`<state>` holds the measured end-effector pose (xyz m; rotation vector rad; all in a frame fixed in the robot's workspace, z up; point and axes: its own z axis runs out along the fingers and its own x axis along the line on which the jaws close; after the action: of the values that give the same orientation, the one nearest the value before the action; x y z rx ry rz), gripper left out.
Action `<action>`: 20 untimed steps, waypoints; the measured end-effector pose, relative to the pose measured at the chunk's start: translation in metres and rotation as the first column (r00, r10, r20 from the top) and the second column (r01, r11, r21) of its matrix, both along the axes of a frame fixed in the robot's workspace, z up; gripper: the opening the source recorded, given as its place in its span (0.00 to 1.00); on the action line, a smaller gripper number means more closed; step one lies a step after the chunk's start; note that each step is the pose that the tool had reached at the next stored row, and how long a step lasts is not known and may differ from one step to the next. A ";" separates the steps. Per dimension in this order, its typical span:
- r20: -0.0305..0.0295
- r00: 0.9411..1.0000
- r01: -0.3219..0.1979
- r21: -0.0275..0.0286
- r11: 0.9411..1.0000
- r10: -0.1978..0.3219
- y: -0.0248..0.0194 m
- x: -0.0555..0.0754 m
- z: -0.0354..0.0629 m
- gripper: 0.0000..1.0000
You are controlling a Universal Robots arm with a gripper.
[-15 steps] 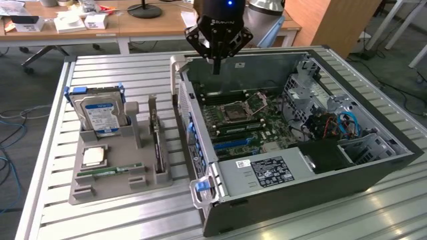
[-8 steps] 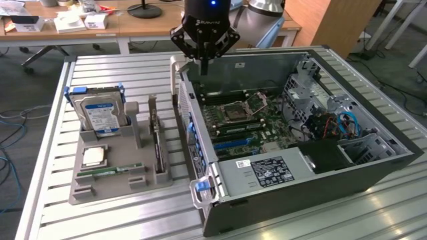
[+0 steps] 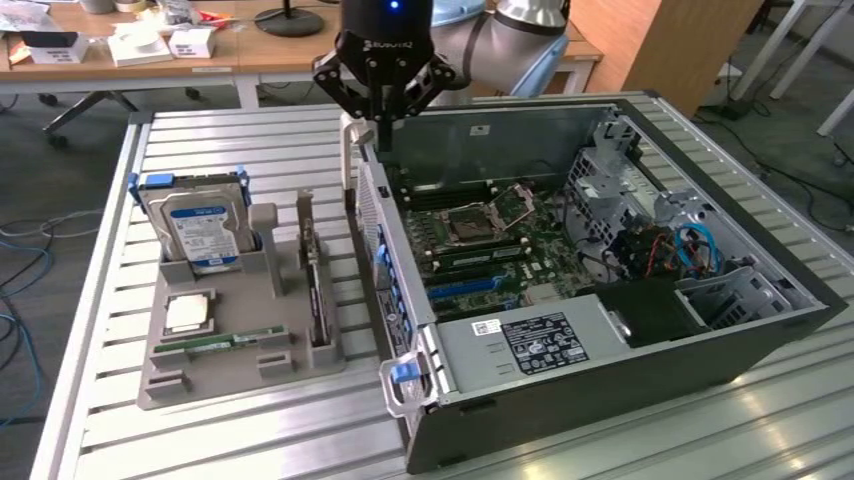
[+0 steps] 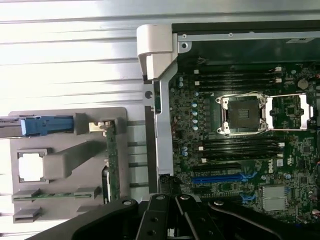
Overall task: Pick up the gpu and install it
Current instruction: 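Reach for the gpu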
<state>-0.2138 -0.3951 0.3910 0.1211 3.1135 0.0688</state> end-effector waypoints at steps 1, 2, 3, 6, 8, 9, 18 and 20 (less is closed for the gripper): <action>0.000 1.000 0.000 0.000 1.000 0.000 0.0002 -0.003 -0.0001 0.11; 0.000 1.000 0.000 0.000 1.000 0.000 0.0004 -0.006 -0.0002 0.11; 0.000 1.000 0.000 0.000 1.000 0.000 0.0006 -0.009 -0.0003 0.11; 0.000 1.000 0.001 0.000 1.000 -0.001 0.0012 -0.018 -0.0005 0.11; 0.000 1.000 0.002 0.000 1.000 -0.002 0.0016 -0.024 -0.0006 0.11; 0.000 1.000 0.002 0.000 1.000 -0.002 0.0018 -0.027 -0.0007 0.11; 0.000 1.000 0.005 0.000 1.000 -0.005 0.0033 -0.048 -0.0012 0.11; 0.000 1.000 0.006 0.000 1.000 -0.006 0.0036 -0.052 -0.0012 0.11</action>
<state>-0.2662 -0.3915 0.3897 0.1308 3.1129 0.0686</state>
